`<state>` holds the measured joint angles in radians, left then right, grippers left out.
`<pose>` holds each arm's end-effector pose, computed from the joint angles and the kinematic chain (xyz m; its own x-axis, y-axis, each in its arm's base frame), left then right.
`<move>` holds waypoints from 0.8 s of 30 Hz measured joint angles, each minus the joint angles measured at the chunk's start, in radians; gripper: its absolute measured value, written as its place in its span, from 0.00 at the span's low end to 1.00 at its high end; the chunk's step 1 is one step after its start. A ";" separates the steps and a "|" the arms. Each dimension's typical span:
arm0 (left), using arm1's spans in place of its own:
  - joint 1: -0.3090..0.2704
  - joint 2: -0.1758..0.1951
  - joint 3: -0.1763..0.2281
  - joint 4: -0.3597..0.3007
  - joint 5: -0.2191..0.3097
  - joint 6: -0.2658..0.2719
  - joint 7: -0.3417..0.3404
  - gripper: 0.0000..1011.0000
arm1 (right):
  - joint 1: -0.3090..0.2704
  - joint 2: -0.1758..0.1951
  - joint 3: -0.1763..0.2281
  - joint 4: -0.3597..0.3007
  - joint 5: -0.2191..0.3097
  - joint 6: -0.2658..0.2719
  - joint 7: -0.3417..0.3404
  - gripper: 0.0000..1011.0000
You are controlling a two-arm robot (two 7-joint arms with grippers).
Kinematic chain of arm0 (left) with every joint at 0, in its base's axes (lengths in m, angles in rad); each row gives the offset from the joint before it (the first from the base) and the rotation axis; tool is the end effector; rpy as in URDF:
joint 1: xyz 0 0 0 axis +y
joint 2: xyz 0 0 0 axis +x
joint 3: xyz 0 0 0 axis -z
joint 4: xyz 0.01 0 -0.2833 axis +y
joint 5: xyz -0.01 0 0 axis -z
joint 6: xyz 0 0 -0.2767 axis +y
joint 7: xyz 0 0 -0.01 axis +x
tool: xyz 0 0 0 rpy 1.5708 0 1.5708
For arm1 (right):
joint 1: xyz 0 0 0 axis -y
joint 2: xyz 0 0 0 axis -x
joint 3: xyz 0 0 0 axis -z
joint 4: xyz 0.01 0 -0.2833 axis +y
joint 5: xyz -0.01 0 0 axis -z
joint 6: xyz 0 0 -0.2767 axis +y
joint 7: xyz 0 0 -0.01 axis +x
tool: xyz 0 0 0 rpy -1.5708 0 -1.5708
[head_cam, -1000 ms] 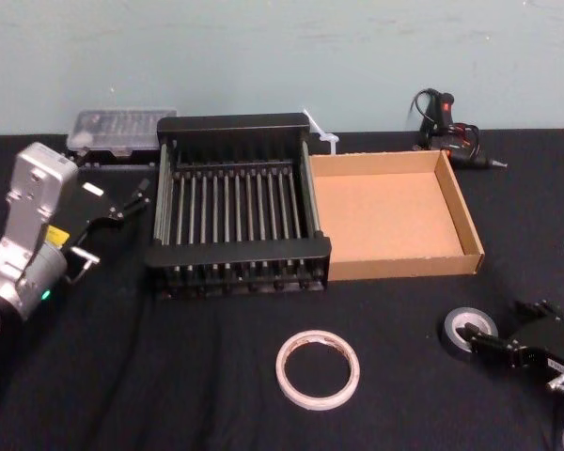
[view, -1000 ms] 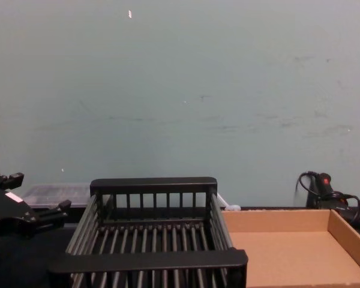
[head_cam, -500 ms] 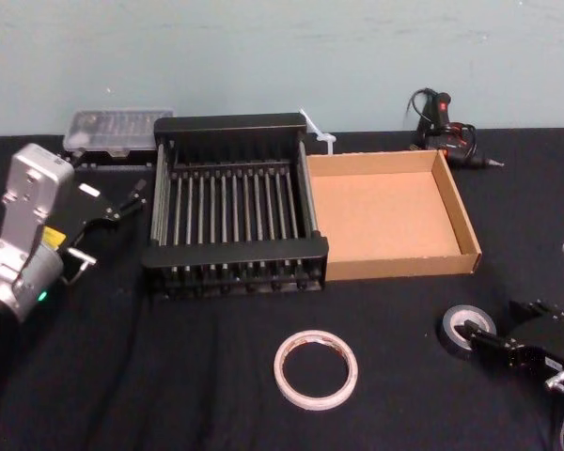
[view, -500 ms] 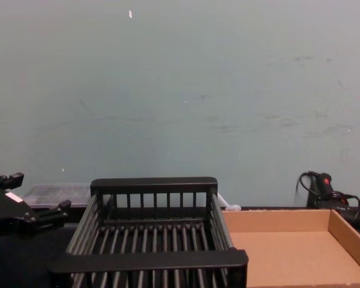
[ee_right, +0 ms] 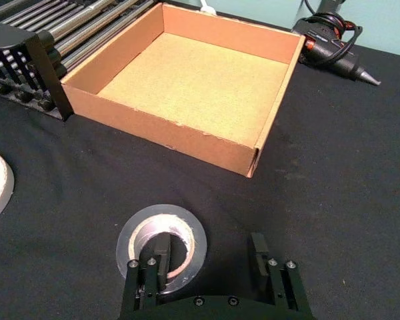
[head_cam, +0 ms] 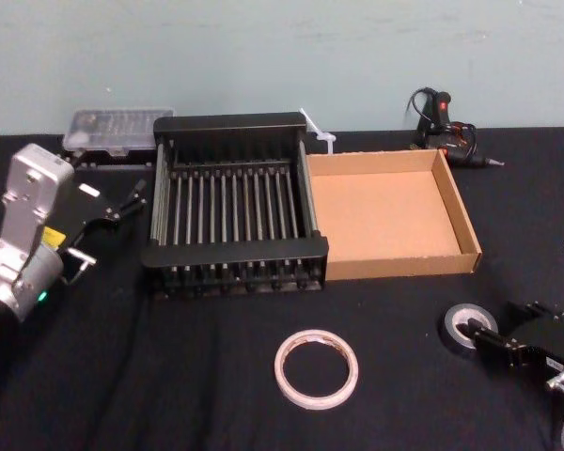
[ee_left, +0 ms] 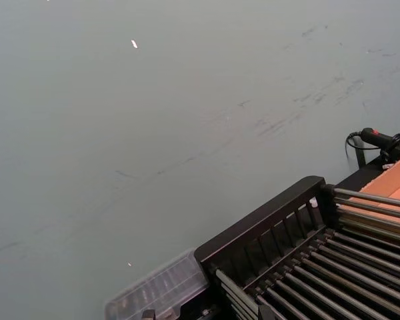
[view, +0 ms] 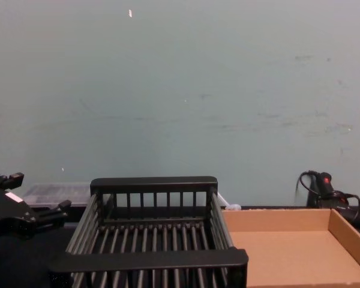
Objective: Pick up the white tape and place it into the black box , Pick up the silver tape and place it into the brown box.
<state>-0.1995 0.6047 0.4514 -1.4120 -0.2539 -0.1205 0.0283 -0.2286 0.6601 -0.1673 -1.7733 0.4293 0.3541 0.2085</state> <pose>0.3266 0.0874 -0.2907 0.2923 0.8803 0.3737 -0.9553 0.2873 0.0703 0.2313 -0.1067 -0.2790 0.4487 -0.8920 0.0557 0.7799 0.3603 -0.5118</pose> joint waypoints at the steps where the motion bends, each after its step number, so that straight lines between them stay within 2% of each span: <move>1: 0.000 0.000 0.000 0.000 0.000 0.000 0.000 0.99 | -0.001 -0.002 0.002 0.000 -0.002 0.000 0.002 0.74; 3: 0.000 0.000 0.000 0.000 0.000 0.000 0.000 0.99 | -0.002 -0.006 0.006 -0.001 -0.006 -0.001 0.009 0.66; 9: 0.000 0.000 0.000 0.000 0.000 0.000 0.000 0.99 | -0.004 -0.017 0.015 0.000 -0.018 -0.002 0.025 0.50; 10: 0.000 0.000 0.000 0.000 0.000 0.000 0.000 0.99 | -0.004 -0.020 0.018 0.000 -0.021 -0.002 0.029 0.44; 16: 0.000 0.000 0.000 0.000 0.000 0.000 0.000 0.99 | -0.007 -0.029 0.026 -0.001 -0.028 -0.002 0.045 0.29; 17: 0.000 0.000 0.000 0.000 0.000 0.000 0.000 0.99 | -0.008 -0.032 0.029 -0.002 -0.030 -0.004 0.048 0.22; 21: 0.000 0.000 0.000 0.000 0.000 0.000 0.000 0.99 | -0.010 -0.036 0.035 -0.002 -0.034 -0.014 0.064 0.14; 24: 0.000 0.000 0.000 0.000 0.000 0.000 0.000 0.99 | -0.012 -0.040 0.039 -0.002 -0.037 -0.024 0.073 0.14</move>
<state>-0.1995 0.6047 0.4514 -1.4120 -0.2539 -0.1205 0.0282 -0.2405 0.6203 -0.1286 -1.7754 0.3925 0.3306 0.2812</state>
